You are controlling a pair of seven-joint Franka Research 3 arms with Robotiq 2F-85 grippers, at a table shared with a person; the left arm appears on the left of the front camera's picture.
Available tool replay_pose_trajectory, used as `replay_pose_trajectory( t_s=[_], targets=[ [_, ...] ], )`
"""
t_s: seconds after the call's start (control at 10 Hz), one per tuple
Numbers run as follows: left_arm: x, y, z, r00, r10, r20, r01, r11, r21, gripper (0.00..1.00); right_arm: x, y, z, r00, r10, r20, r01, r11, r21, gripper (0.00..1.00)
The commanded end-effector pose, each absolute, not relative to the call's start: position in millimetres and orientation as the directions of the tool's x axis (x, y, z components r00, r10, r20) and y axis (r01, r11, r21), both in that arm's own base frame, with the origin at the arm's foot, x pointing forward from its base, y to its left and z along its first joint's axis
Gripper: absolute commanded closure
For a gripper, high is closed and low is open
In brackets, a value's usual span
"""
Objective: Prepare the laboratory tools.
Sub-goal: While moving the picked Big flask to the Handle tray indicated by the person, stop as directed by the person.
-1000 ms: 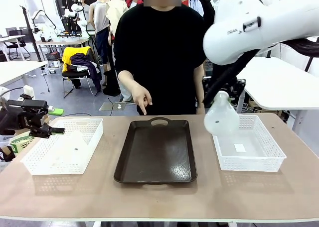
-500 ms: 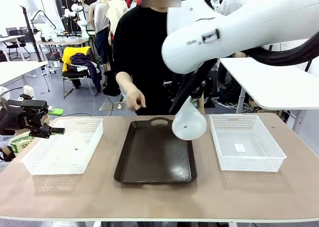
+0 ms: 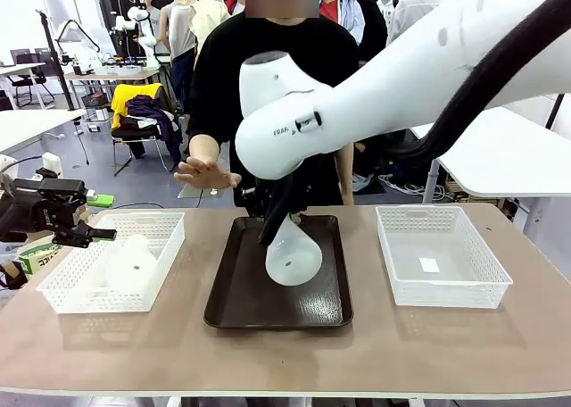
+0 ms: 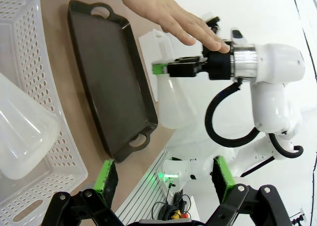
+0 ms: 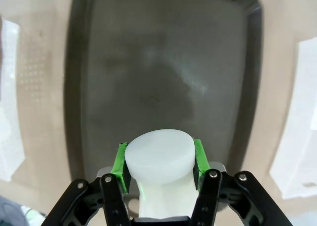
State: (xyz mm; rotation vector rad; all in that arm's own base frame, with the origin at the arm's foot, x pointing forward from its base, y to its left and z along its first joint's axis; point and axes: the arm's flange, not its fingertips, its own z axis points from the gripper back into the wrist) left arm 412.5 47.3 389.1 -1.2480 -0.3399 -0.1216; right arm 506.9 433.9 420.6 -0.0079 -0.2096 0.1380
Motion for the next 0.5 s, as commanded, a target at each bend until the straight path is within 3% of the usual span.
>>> replay_pose_trajectory(
  t_s=[0.0, 0.4],
  targets=[
    [412.1, 48.4, 390.9, 0.942, 0.098, 0.322, 0.28, 0.305, -0.91, 0.0, 522.8, 431.7, 414.6, 0.968, 0.157, 0.195, -0.16, 0.987, -0.001, 1.0],
    [412.1, 48.4, 390.9, 0.942, 0.098, 0.322, 0.28, 0.305, -0.91, 0.0, 524.4, 429.6, 401.4, 0.97, 0.146, 0.197, -0.147, 0.989, -0.01, 1.0]
  ],
)
